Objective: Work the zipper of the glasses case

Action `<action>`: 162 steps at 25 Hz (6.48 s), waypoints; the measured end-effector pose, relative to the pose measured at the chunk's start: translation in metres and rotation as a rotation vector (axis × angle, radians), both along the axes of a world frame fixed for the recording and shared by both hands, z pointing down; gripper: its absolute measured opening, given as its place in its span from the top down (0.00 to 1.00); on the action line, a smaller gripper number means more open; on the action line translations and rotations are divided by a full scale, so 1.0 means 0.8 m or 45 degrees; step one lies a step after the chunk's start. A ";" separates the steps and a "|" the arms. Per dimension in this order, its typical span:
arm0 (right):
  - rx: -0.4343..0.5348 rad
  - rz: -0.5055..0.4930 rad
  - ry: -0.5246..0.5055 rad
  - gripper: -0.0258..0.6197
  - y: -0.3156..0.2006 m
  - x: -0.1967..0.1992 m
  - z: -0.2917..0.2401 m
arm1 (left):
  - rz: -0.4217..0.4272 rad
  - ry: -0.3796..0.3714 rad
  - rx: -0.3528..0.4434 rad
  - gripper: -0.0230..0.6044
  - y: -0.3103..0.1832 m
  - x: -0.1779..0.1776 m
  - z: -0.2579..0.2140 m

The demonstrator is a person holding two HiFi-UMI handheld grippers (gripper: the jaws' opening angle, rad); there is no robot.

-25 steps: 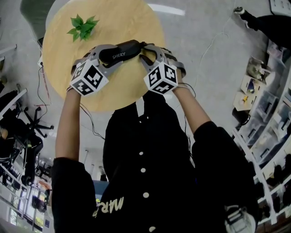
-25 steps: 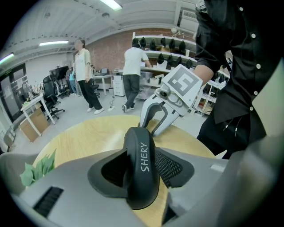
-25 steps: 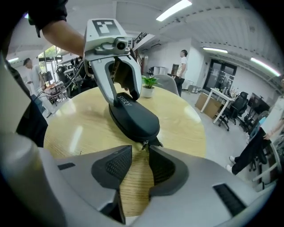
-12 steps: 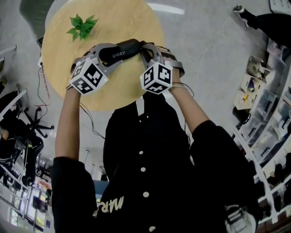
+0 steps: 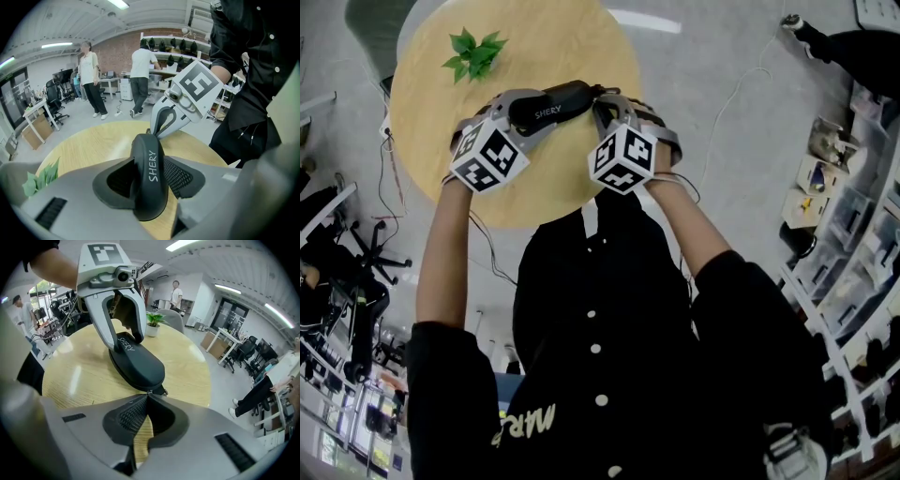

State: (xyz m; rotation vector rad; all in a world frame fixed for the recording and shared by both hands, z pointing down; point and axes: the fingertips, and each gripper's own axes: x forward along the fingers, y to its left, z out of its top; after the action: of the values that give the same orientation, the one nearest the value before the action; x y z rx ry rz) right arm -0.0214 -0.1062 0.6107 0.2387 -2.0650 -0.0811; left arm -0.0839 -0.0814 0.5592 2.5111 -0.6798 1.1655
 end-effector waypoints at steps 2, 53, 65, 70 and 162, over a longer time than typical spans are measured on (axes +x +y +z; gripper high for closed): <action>-0.032 0.013 0.000 0.95 0.004 0.000 -0.002 | -0.004 -0.002 0.001 0.66 0.001 0.001 -0.001; -0.273 0.604 -0.214 0.95 0.111 -0.113 -0.002 | 0.059 -0.071 -0.316 0.67 0.003 -0.001 0.004; -0.229 0.780 -0.200 0.95 0.117 -0.112 -0.009 | 0.165 -0.239 -0.578 0.70 0.004 0.007 -0.001; -0.240 0.834 -0.203 0.95 0.118 -0.116 -0.006 | 0.219 -0.320 -0.664 0.70 0.005 0.008 -0.004; -1.141 2.302 -2.220 0.95 0.037 -0.200 -0.021 | 0.270 -0.391 -0.668 0.70 0.006 0.011 0.006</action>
State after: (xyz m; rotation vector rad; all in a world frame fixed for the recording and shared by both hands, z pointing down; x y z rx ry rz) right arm -0.1810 -0.0762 0.5940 1.8628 -1.9690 2.8053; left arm -0.0752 -0.0765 0.5644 2.0140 -0.1358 1.5819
